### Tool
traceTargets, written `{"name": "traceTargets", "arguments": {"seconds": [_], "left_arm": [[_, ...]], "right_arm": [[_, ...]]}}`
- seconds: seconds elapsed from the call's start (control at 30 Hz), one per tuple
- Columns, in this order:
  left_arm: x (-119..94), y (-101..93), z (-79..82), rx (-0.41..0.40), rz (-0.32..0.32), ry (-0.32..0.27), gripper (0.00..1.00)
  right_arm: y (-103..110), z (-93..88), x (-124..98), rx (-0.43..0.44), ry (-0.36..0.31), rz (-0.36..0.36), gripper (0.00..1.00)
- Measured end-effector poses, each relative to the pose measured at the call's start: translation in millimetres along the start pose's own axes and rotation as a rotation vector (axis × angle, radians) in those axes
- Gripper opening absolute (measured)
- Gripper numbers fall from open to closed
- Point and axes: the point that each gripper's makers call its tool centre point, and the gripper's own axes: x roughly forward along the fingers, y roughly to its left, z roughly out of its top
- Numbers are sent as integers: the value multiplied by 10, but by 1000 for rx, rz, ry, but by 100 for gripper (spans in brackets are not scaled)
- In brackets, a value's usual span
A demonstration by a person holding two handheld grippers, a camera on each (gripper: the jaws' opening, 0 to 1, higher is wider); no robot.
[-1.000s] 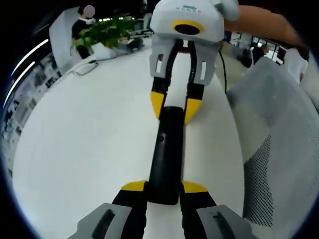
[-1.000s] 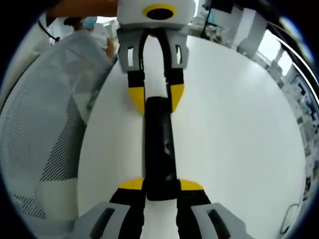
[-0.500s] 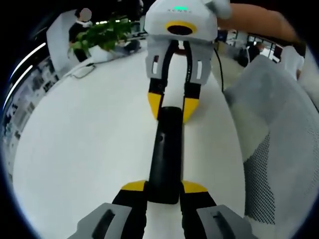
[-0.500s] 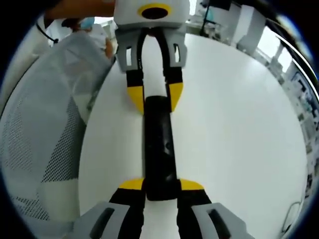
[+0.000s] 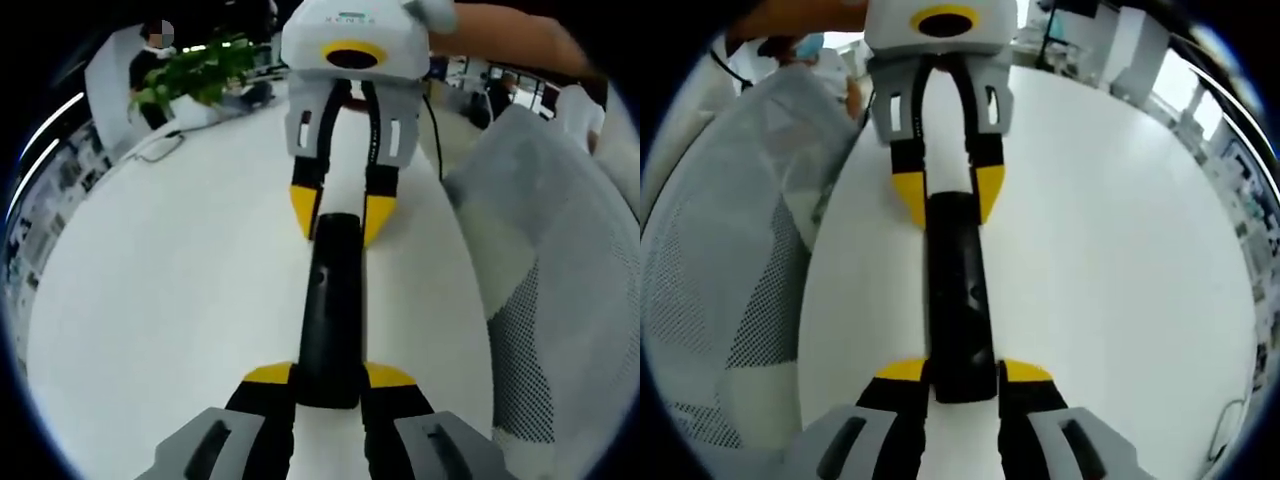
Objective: Press the specified remote control buttons in sequence, fully releasing each button before pressing the next.
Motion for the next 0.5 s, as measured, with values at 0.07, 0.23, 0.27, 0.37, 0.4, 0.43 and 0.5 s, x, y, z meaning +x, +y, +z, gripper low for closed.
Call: {"name": "traceTargets", "arguments": {"seconds": [0.07,0.23,0.27,0.37,0.4,0.43,0.5], "left_arm": [[0,-6,-1,1,-1,1,24],[2,-6,-7,2,-3,-1,24],[2,-5,-8,3,-3,-1,24],[-1,-7,-8,5,-5,1,24],[-2,-9,-5,6,-6,2,24],[-3,-10,-5,6,-7,1,24],[-3,-7,-5,7,-7,1,24]], "right_arm": [[21,-2,-2,4,2,5,32],[44,18,-51,3,-7,8,32],[43,23,-63,2,-9,6,33],[45,14,-110,-6,2,6,35],[48,5,-129,-15,9,7,34],[42,-6,-159,-24,19,5,32],[35,-8,-215,-34,29,7,28]]}}
